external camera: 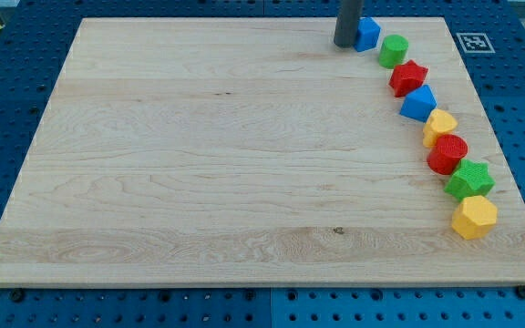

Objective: Push the blue cube close to the green circle

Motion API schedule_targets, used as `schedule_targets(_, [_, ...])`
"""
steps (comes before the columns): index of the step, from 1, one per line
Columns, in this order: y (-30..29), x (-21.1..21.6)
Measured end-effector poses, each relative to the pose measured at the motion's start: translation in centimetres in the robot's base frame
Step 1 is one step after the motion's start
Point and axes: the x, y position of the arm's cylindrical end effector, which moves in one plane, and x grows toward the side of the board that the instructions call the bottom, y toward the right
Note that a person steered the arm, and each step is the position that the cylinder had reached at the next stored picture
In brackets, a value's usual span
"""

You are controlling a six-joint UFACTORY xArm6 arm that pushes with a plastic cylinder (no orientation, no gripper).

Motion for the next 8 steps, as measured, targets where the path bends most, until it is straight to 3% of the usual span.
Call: schedule_targets(8, [3.2, 0.0])
